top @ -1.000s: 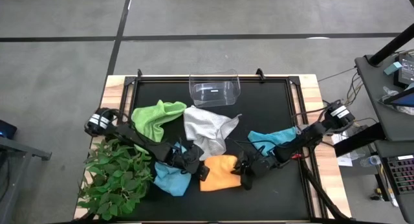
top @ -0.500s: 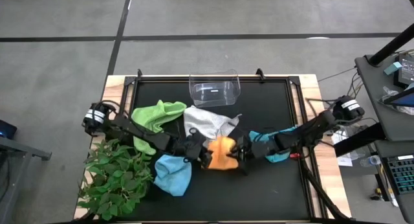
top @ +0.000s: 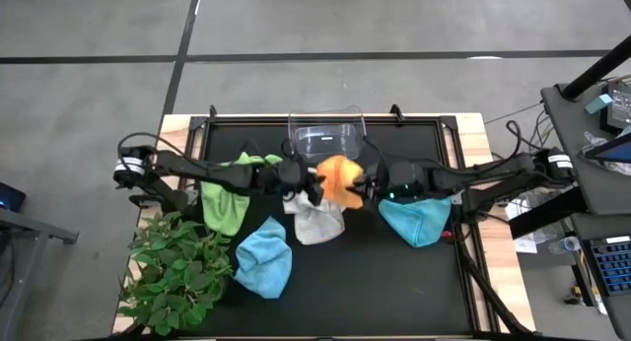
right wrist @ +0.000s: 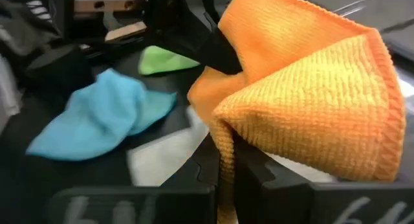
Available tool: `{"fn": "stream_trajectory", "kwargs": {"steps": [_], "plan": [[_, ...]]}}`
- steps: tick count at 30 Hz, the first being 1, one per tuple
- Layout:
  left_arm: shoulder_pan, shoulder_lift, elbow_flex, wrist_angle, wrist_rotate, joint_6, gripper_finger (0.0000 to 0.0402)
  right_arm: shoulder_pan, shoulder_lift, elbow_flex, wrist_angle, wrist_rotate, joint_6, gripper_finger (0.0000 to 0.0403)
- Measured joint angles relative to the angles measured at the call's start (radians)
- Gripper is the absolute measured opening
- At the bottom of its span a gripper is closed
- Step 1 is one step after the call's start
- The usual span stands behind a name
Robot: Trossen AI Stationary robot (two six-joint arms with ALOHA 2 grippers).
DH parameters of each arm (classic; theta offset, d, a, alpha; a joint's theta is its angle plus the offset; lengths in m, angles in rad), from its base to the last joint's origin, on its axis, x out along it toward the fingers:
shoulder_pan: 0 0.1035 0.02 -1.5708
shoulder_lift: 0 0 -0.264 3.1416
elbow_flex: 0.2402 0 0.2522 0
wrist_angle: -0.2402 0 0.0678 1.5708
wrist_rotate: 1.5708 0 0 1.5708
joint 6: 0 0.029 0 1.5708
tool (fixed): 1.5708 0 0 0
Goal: Fold microfiber towels
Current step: Put the orange microfiber cloth into the transparent bin
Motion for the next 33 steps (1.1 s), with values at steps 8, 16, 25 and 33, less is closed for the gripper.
{"fn": "stream_trajectory", "kwargs": {"steps": [8, 16, 25, 33], "plan": [[0.129, -0.006, 0.023, 0.0, 0.001, 0.089, 0.0001, -0.146, 0.058, 0.174, -0.146, -0.005, -0.208, 0.0013], [0.228, -0.006, 0.089, 0.004, 0.003, 0.232, 0.0001, -0.273, 0.159, 0.312, -0.223, -0.015, -0.345, 0.0013], [0.358, -0.006, 0.111, -0.004, 0.019, 0.339, 0.0001, -0.402, 0.307, 0.438, -0.258, -0.084, -0.4, 0.0013], [0.431, 0.021, 0.11, -0.019, 0.089, 0.31, 0.0001, -0.5, 0.432, 0.591, -0.433, -0.163, -0.399, 0.0013]]}}
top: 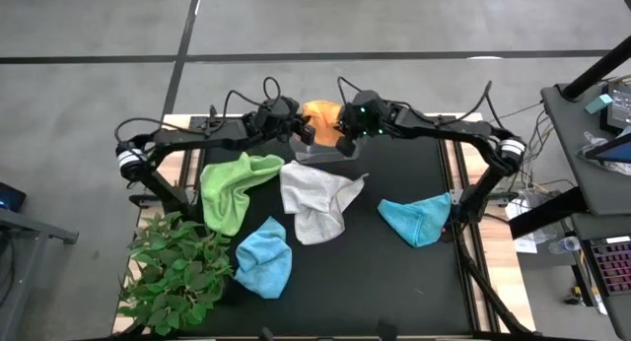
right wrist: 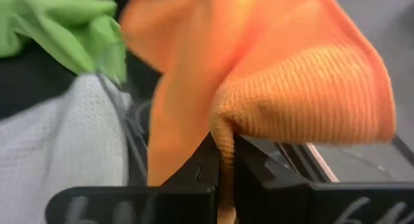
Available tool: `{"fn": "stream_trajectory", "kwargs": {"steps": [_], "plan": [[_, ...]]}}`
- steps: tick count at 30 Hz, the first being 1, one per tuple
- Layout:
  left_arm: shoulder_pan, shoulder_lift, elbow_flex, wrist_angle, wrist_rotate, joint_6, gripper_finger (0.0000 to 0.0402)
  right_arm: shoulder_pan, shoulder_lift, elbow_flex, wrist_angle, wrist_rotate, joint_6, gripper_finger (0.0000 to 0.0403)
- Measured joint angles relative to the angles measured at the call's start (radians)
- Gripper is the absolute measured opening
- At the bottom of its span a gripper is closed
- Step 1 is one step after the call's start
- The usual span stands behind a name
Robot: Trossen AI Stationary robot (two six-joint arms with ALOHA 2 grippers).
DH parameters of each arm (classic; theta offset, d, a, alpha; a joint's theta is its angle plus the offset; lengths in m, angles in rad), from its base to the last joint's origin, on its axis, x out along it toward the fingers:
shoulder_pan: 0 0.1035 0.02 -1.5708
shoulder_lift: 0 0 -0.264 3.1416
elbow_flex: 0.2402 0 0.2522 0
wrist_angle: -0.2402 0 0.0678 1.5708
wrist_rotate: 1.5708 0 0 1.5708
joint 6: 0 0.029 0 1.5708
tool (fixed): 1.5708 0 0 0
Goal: Fold microfiber towels
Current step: Put the orange microfiber cloth into the transparent bin
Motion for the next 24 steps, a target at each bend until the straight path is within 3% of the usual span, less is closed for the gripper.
{"fn": "stream_trajectory", "kwargs": {"steps": [10, 24], "plan": [[0.02, 0.065, -0.001, -0.016, 0.053, -0.08, 0.0001, -0.058, 0.068, 0.125, -0.227, -0.018, -0.022, 0.0013], [0.031, 0.135, -0.001, -0.02, 0.056, -0.128, 0.0003, -0.062, 0.157, 0.126, -0.23, -0.014, 0.028, 0.0013]]}}
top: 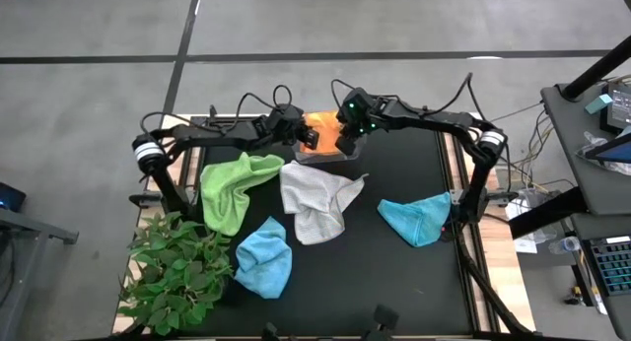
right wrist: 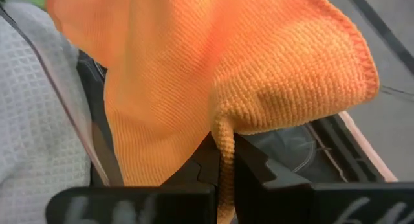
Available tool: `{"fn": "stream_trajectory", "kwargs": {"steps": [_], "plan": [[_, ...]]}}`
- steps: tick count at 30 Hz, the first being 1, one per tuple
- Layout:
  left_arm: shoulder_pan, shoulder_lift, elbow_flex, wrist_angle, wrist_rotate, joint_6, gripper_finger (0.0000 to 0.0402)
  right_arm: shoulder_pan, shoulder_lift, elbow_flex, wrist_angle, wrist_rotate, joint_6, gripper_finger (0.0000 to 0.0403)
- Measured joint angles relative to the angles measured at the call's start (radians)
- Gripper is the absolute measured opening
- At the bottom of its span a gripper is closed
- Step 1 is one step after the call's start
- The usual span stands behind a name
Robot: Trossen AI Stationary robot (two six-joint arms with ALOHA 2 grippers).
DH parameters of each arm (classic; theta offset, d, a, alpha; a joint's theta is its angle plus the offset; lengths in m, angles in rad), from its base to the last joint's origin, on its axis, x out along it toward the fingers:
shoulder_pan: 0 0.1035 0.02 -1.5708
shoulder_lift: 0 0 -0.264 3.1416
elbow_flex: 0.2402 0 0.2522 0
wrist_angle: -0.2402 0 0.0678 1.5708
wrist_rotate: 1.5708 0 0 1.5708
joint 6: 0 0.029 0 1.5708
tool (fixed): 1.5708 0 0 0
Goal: Fold microfiber towels
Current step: Put the orange microfiber cloth into the transparent bin
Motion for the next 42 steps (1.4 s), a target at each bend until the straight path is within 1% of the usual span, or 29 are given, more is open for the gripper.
{"fn": "stream_trajectory", "kwargs": {"steps": [5, 8, 11, 15, 19, 23, 26, 30, 32, 38, 42], "plan": [[0.003, 0.004, 0.0, 0.001, 0.0, 0.004, 0.0004, 0.0, 0.004, 0.0, 0.005, 0.0, 0.037, 0.0013], [0.003, 0.004, 0.0, 0.0, 0.0, 0.004, 0.0011, 0.0, 0.004, 0.0, 0.004, 0.001, 0.052, 0.0024], [0.003, 0.004, 0.0, -0.009, -0.001, 0.005, 0.0032, 0.0, 0.004, 0.003, -0.006, 0.001, 0.054, 0.0052], [0.003, 0.004, 0.0, -0.032, -0.003, 0.004, 0.007, 0.0, 0.004, 0.014, -0.013, 0.002, 0.062, 0.01], [0.003, 0.004, 0.0, -0.041, -0.005, 0.006, 0.0106, -0.001, 0.004, 0.04, -0.067, 0.003, 0.068, 0.0141], [0.003, 0.004, 0.0, -0.049, -0.005, 0.006, 0.0129, 0.0, 0.001, 0.066, -0.124, 0.012, 0.066, 0.0168], [0.003, 0.004, 0.0, -0.05, -0.005, 0.006, 0.0136, 0.0, -0.009, 0.075, -0.155, 0.027, 0.051, 0.0179], [0.003, -0.011, 0.0, -0.049, -0.004, 0.007, 0.0137, 0.0, -0.041, 0.079, -0.182, 0.028, 0.005, 0.0181], [0.002, -0.021, 0.0, -0.048, 0.014, 0.033, 0.0137, 0.0, -0.067, 0.079, -0.192, 0.028, -0.014, 0.0175], [-0.008, -0.027, 0.0, -0.042, 0.074, 0.069, 0.0136, 0.0, -0.15, 0.061, -0.178, 0.021, -0.074, 0.0143], [-0.009, -0.027, 0.013, -0.046, 0.111, 0.104, 0.0118, 0.0, -0.161, 0.061, -0.145, 0.017, -0.097, 0.0112]]}}
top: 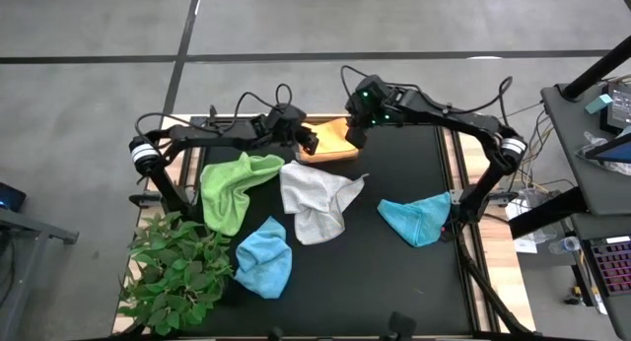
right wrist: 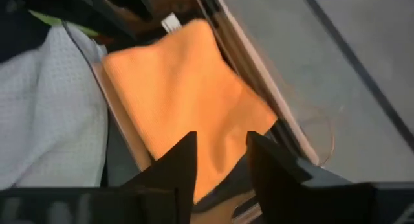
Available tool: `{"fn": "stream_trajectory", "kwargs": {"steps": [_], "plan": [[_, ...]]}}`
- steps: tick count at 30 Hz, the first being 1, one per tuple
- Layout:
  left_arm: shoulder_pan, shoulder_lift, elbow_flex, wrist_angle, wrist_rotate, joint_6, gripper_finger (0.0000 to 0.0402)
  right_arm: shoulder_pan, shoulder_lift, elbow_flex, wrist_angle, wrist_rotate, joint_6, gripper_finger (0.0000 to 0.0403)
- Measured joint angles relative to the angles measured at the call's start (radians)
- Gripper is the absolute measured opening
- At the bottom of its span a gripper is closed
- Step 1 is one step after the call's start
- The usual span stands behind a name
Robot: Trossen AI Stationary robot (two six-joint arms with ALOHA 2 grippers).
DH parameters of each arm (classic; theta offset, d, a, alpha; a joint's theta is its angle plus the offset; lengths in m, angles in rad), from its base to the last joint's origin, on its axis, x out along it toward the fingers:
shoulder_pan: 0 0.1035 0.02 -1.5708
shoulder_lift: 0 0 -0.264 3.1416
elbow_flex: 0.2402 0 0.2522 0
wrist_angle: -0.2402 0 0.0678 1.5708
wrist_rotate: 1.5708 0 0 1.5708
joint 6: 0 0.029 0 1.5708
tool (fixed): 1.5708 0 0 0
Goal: Fold microfiber towels
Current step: Put the orange microfiber cloth into the transparent bin
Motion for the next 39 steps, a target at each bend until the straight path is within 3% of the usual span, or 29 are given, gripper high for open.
{"fn": "stream_trajectory", "kwargs": {"steps": [7, 10, 22, 39], "plan": [[0.003, 0.0, 0.094, -0.036, 0.063, 0.138, 0.0031, -0.004, 0.027, 0.095, -0.008, -0.002, -0.076, 0.0022], [0.015, 0.004, 0.142, -0.088, 0.064, 0.215, 0.0006, -0.012, 0.057, 0.151, -0.018, -0.031, -0.111, 0.0011], [0.029, -0.004, 0.165, -0.152, 0.062, 0.269, 0.0001, -0.022, 0.32, 0.333, -0.062, -0.183, -0.087, 0.0009], [0.026, -0.099, 0.155, -0.169, 0.062, 0.317, 0.0001, -0.022, 0.587, 0.474, -0.069, -0.183, 0.018, 0.0008]]}}
